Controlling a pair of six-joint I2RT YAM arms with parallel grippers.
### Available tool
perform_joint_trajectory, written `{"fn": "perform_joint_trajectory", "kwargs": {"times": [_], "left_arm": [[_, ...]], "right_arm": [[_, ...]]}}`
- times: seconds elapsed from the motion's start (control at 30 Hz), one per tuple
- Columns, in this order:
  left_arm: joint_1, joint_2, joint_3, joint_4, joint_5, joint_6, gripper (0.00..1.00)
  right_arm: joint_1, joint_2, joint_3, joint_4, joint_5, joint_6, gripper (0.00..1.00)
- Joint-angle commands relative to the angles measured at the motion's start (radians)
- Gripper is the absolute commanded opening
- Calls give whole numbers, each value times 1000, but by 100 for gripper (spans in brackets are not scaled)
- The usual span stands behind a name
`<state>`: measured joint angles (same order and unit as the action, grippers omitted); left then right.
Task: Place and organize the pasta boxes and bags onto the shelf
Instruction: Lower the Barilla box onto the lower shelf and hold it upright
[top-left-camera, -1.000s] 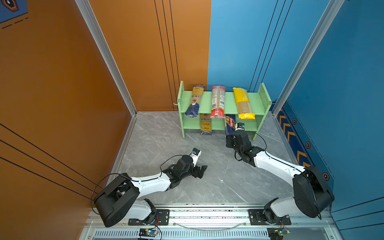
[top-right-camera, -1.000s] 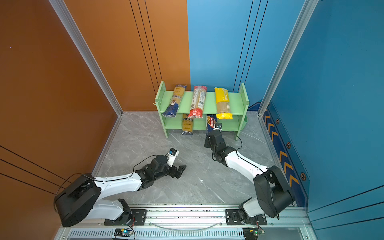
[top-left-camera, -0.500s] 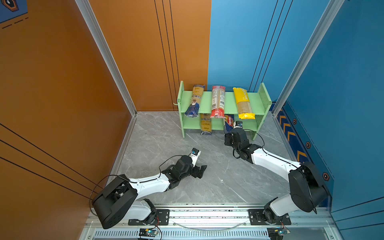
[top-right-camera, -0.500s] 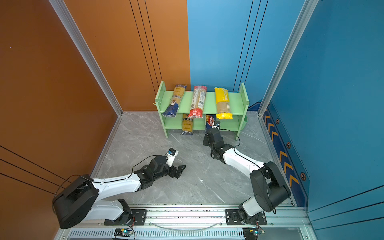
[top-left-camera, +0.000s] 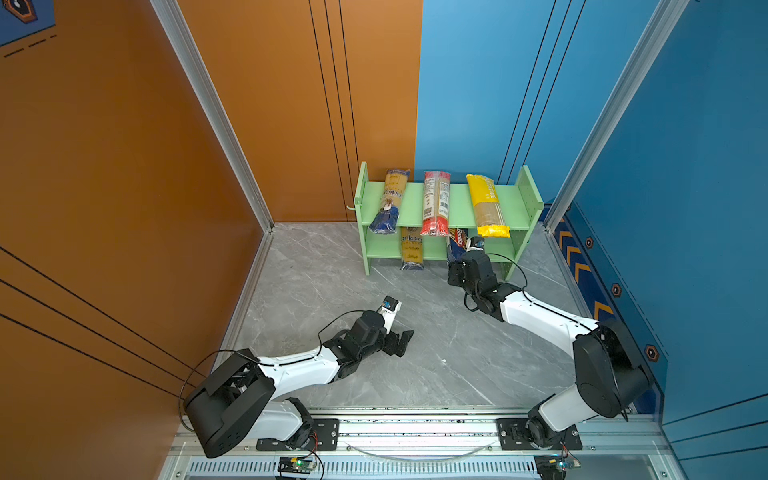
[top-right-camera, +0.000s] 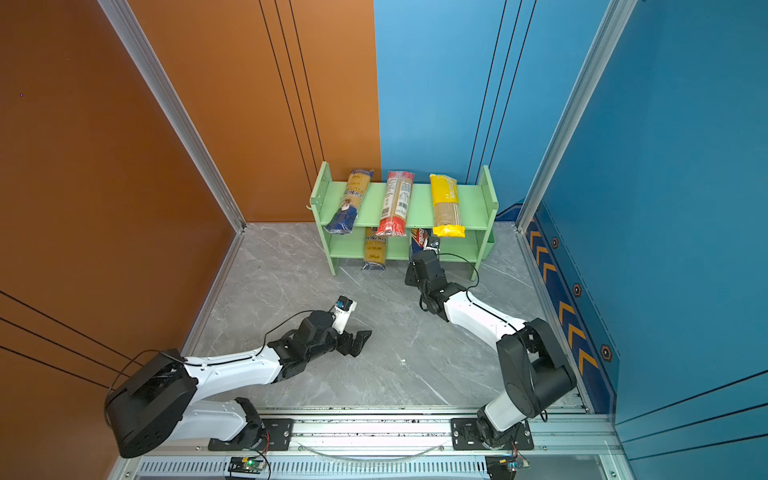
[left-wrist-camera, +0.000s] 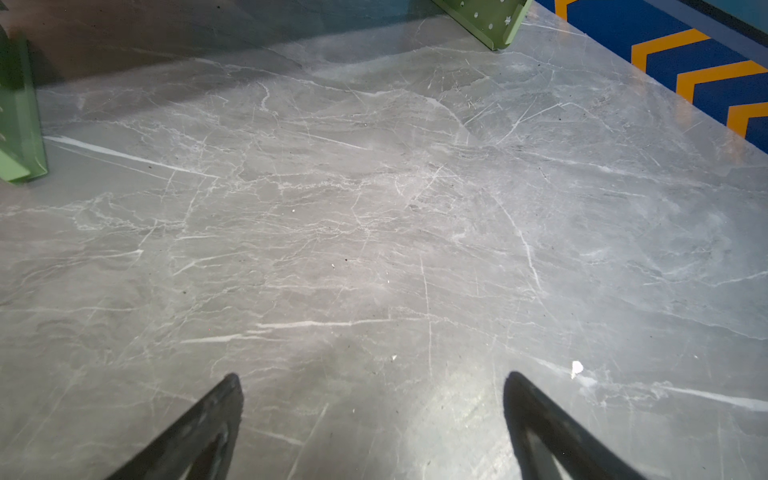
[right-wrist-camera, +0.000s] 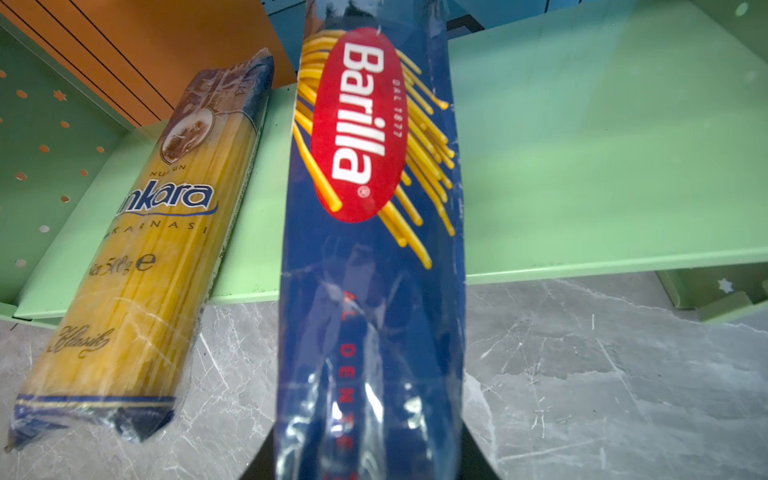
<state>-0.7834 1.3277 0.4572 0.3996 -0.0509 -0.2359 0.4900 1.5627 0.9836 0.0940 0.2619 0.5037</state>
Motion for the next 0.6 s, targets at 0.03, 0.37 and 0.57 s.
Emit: {"fn": "perform_joint_trajectory", "kwargs": {"times": [0.03,0.37,0.57], "left_arm": [[3,-19,-22,7,-21,-11,98],[0,-20,-21,8,-21,-13,98],[0,-20,-21,8,-24,-14,98]], "right_arm": [[-10,-19,85,132,34,-25,0],[-18,-13,83,140,38,-26,0],[-19,-7,81,157,38,-27,0]]}}
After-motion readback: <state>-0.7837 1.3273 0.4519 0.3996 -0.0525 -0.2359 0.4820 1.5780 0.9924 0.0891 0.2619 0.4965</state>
